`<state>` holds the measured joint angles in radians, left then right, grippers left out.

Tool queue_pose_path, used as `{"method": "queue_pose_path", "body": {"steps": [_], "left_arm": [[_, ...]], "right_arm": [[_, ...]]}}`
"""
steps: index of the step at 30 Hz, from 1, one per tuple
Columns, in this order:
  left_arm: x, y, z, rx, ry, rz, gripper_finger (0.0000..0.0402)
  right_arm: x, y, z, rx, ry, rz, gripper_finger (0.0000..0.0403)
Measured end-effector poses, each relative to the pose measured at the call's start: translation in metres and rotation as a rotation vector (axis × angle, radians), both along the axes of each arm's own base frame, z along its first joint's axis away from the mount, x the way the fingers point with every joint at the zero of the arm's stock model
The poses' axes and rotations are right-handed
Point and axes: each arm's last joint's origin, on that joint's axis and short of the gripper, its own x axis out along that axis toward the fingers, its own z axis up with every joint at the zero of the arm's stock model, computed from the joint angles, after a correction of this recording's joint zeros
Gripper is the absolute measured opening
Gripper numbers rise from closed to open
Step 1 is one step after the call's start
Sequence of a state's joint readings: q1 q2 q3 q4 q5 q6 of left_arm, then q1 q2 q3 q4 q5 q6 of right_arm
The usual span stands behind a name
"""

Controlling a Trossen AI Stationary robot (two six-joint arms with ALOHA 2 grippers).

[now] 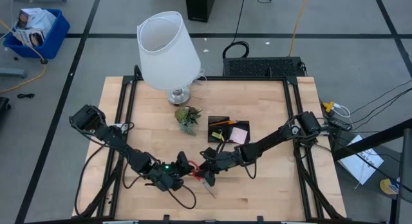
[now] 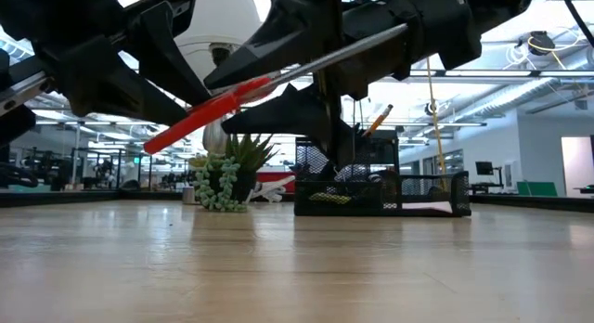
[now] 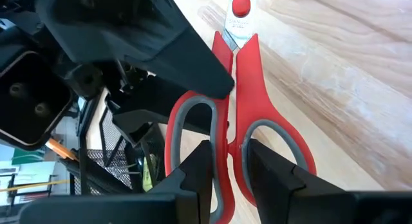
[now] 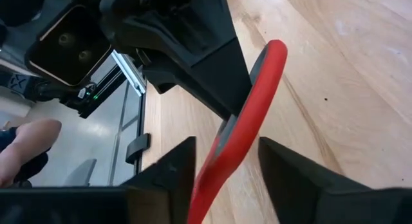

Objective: Pick and place office supplies into organizer
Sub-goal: Put the red scissors into the desk organizer

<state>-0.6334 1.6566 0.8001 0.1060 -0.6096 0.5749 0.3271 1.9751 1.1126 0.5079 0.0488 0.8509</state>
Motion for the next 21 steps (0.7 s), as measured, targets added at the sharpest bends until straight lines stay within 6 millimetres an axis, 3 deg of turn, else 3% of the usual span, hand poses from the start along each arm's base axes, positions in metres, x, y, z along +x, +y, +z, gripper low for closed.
{"method": "queue_pose_path", "body": {"steps": [11, 16, 21], "left_arm": [[0.0009, -0.0017, 0.0016, -0.055, -0.019, 0.012, 0.0087], [0.0033, -0.0036, 0.0051, -0.165, -0.068, 0.057, 0.0092], [0.0023, -0.0056, 0.0067, -0.201, -0.098, 0.105, 0.0146]], "right_arm": [[-0.0012, 0.0005, -0.0017, -0.003, 0.020, 0.010, 0.0029], [-0.0015, 0.0012, -0.0018, 0.002, 0.024, 0.023, 0.0027], [-0.0017, 0.0001, -0.0028, -0.015, 0.031, -0.002, 0.0031]]}}
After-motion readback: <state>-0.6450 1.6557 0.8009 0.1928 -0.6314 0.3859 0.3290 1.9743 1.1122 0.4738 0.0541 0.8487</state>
